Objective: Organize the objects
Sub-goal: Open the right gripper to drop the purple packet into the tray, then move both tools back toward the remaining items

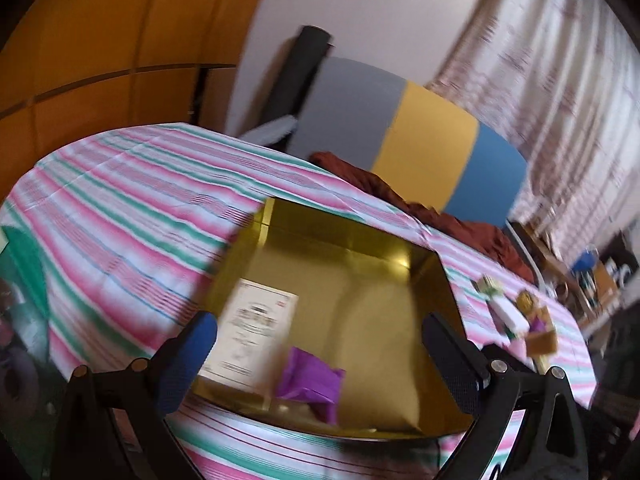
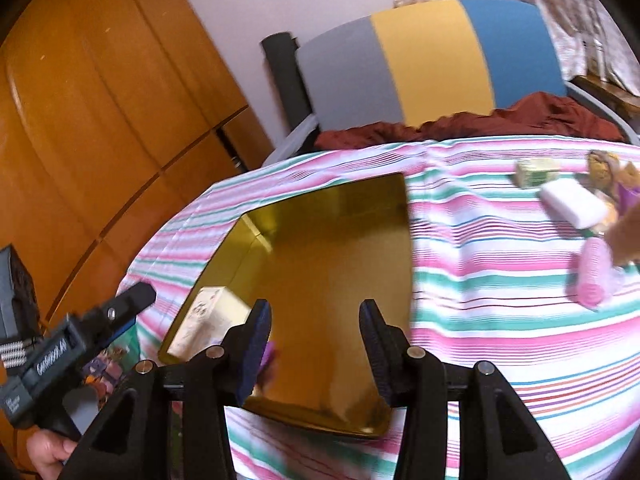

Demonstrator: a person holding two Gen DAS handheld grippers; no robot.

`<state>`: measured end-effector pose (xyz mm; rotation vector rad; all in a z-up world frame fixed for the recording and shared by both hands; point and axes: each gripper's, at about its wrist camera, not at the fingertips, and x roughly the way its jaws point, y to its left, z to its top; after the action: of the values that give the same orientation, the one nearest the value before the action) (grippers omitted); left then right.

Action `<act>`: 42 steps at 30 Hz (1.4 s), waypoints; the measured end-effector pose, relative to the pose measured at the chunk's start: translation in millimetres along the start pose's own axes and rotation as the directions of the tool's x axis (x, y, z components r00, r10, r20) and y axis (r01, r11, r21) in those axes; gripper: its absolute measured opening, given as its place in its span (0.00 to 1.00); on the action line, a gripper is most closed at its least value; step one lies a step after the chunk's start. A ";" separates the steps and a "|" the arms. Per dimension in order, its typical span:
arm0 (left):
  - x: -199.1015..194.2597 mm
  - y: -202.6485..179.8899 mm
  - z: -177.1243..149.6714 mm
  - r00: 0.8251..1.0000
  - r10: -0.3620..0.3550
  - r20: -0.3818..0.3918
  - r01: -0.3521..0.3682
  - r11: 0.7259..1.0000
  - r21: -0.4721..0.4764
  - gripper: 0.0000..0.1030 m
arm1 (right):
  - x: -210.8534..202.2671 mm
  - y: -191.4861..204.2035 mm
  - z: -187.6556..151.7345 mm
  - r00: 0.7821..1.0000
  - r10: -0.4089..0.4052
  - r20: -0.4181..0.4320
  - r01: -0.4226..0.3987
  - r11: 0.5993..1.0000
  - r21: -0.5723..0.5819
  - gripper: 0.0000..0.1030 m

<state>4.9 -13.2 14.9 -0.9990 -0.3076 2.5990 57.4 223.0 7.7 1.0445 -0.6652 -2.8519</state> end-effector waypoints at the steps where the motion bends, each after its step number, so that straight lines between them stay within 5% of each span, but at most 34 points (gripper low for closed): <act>1: 3.1 -8.6 -3.2 1.000 -0.021 -0.017 0.021 0.999 0.027 1.00 | -3.1 -5.1 0.4 1.000 -0.008 0.005 0.008 1.000 0.007 0.45; 16: 16.4 -115.5 -42.4 0.970 -0.186 -0.159 0.219 0.949 0.224 1.00 | -63.3 -135.9 -23.5 0.961 -0.274 0.048 0.259 0.944 0.205 0.46; 29: 18.6 -183.7 -86.0 0.926 -0.253 -0.282 0.341 0.880 0.331 1.00 | -132.8 -265.8 -46.3 0.821 -0.569 0.056 0.503 0.765 0.402 0.47; 33: 20.1 -194.4 -92.8 0.923 -0.246 -0.295 0.344 0.871 0.350 1.00 | -122.0 -279.4 -46.5 0.857 -0.513 0.047 0.453 0.794 0.406 0.47; 39: 23.6 -204.7 -96.6 0.925 -0.222 -0.308 0.330 0.872 0.362 1.00 | -102.4 -242.6 -44.5 0.948 -0.305 0.091 0.272 0.924 0.269 0.47; 42: 25.6 -210.2 -99.0 0.922 -0.222 -0.318 0.336 0.868 0.366 1.00 | -115.7 -232.5 -44.4 0.949 -0.277 0.147 0.237 0.940 0.246 0.47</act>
<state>103.5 197.8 -6.2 -1.0379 0.1570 2.1057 201.1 437.2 -45.8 0.9715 -0.9522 -3.1881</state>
